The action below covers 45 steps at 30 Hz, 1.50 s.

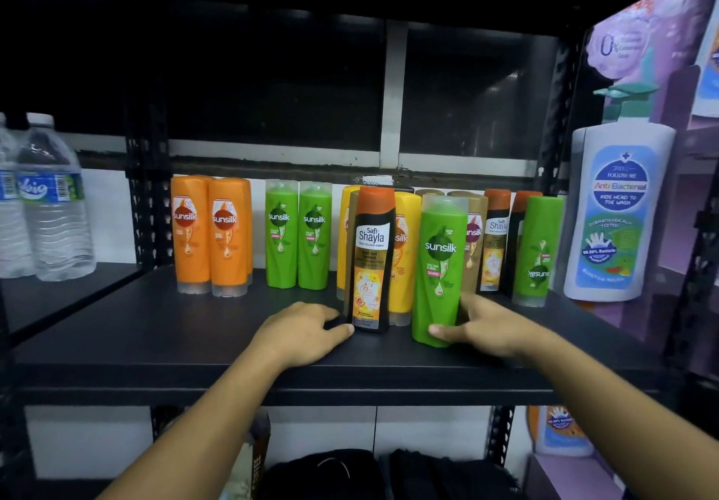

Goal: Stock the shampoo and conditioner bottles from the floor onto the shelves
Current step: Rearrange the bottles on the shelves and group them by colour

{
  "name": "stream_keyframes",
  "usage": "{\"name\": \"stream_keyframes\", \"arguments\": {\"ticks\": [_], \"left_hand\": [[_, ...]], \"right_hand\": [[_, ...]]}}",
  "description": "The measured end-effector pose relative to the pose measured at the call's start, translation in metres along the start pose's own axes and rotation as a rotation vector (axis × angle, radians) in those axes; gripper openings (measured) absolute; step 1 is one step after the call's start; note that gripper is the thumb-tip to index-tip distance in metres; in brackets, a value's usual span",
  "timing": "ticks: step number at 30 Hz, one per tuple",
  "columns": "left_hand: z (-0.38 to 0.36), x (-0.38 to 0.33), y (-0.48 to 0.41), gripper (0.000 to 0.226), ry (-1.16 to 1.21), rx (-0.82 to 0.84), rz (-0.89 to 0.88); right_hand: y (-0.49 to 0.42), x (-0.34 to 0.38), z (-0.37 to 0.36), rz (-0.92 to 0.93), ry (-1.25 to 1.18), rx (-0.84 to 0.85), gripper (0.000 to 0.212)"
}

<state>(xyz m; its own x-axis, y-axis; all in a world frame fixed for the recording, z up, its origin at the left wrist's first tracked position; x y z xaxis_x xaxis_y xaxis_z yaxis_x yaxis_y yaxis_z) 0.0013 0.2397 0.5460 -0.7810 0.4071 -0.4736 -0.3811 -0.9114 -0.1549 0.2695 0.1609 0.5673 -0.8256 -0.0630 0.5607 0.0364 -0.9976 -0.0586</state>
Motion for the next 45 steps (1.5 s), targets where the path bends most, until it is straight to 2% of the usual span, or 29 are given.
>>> {"name": "stream_keyframes", "arguments": {"ticks": [3,5,9,12,14,17,21,26,30,33,39,45], "left_hand": [[0.002,0.003,0.001,0.054,0.016,-0.063,-0.012],[0.005,0.006,0.002,0.044,0.118,-0.108,-0.054],[0.014,0.014,0.007,0.033,0.652,-0.27,-0.126],[0.023,0.017,0.016,0.042,1.042,-0.353,-0.135],[0.028,0.021,0.024,0.047,1.15,-0.332,-0.19],[0.03,0.032,0.033,0.054,1.083,-0.25,-0.275],[0.043,0.066,0.029,0.064,0.912,-0.264,-0.235],[0.062,0.091,0.005,0.038,0.772,-0.34,-0.13],[0.07,0.103,-0.034,0.042,0.592,-0.377,-0.071],[0.074,0.102,-0.054,0.043,0.497,-0.417,-0.041],[0.062,0.103,-0.069,0.042,0.518,-0.501,-0.046],[0.056,0.097,-0.065,0.047,0.533,-0.539,-0.125]], "right_hand": [[-0.001,-0.008,-0.009,0.014,-0.078,-0.078,0.037],[0.0,-0.001,-0.015,0.051,-0.07,-0.061,0.033],[-0.001,0.024,-0.036,0.153,-0.029,-0.066,0.038],[-0.006,0.048,-0.057,0.219,0.009,-0.121,0.042],[-0.014,0.065,-0.072,0.265,0.045,-0.144,0.042],[-0.028,0.094,-0.092,0.349,0.087,-0.179,0.048],[-0.051,0.131,-0.115,0.427,0.205,-0.127,0.064],[-0.089,0.147,-0.13,0.381,0.437,0.06,0.071],[-0.102,0.147,-0.137,0.321,0.531,0.136,0.084],[-0.105,0.144,-0.142,0.33,0.639,0.155,0.085],[-0.104,0.144,-0.143,0.361,0.682,0.193,0.088],[-0.098,0.147,-0.14,0.348,0.666,0.185,0.085]]}}
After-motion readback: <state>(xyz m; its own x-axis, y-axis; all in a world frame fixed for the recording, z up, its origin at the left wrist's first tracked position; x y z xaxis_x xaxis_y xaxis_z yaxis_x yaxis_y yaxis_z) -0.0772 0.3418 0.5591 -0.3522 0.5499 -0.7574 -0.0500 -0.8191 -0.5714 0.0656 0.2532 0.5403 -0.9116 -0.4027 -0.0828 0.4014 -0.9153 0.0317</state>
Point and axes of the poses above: each hand's wrist, its own y-axis away from the middle knuckle, its own z-axis out of the back of the hand, x = y × z, the point moved 3 cm from there along -y, towards the middle knuckle, and after that the axes turned 14 degrees about y, right-handed, at the moved point
